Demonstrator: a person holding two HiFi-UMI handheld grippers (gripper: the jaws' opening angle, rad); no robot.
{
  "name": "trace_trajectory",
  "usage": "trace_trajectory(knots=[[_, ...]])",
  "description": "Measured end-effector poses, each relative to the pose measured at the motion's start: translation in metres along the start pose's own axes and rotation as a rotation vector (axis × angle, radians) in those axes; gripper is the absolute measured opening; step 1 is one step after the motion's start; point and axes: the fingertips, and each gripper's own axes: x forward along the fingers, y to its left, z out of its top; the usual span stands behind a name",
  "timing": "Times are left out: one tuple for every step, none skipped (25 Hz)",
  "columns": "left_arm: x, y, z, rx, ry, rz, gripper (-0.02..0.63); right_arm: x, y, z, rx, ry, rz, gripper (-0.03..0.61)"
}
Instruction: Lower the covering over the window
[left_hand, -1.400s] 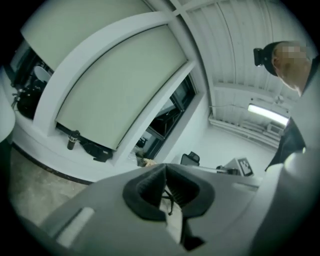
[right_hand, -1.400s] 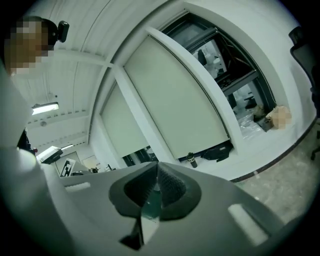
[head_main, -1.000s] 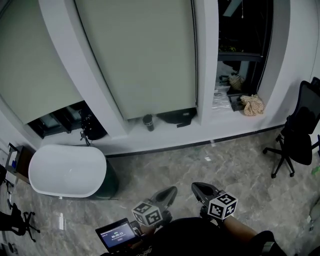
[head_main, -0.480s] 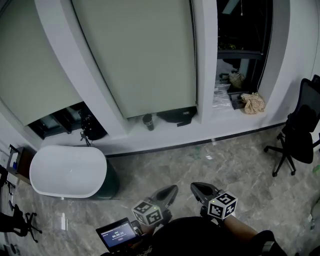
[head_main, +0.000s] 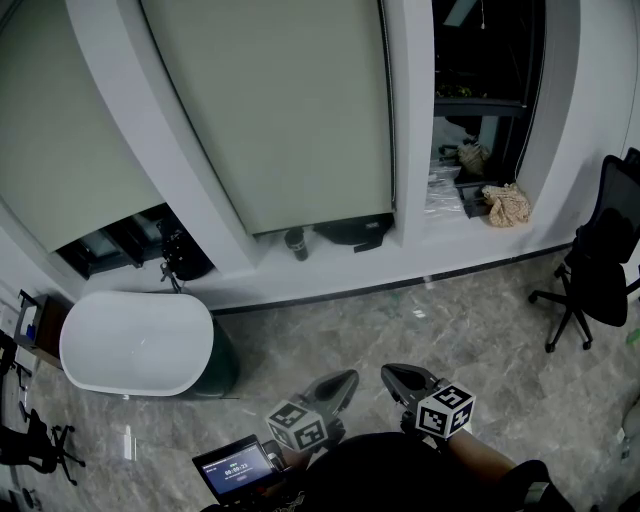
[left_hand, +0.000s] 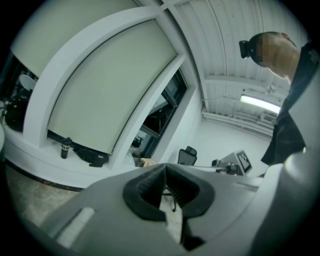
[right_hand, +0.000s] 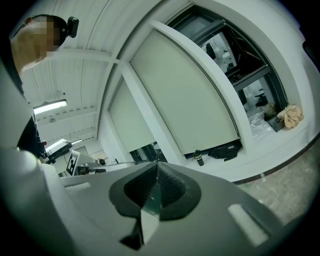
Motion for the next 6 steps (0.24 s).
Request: trace_trajectory(knots=[[0.0006, 0.0, 0.0006, 0.003, 0.0, -0.001, -0.003, -0.0002, -0.0004, 0.0007, 0.001, 0.0, 0.0, 0.008], [0.0011, -0.0002, 0.0015, 0.008, -0.001, -0.004, -0.003, -0.0002, -0.0007, 0.0012, 0.001, 0.0, -0.001, 0.008], [0.0014, -0.0002, 0.0024, 0.011, -0.002, -0.006, -0.003, 0.0, -0.0007, 0.0015, 0.0, 0.0, 0.0, 0.008], [0.0014, -0.0001, 0.0032, 0.01, -0.003, -0.005, -0.003, 0.0003, -0.0006, 0.0016, -0.001, 0.001, 0.0, 0.008], [0.0012, 0.0001, 0.0037, 0.007, -0.003, -0.003, -0.003, 0.0006, -0.0004, 0.0015, -0.001, 0.003, 0.0, 0.008], [0.001, 0.0004, 0.0042, 0.003, -0.004, 0.001, -0.003, 0.0009, -0.0003, 0.0015, -0.002, 0.004, 0.0, 0.008]])
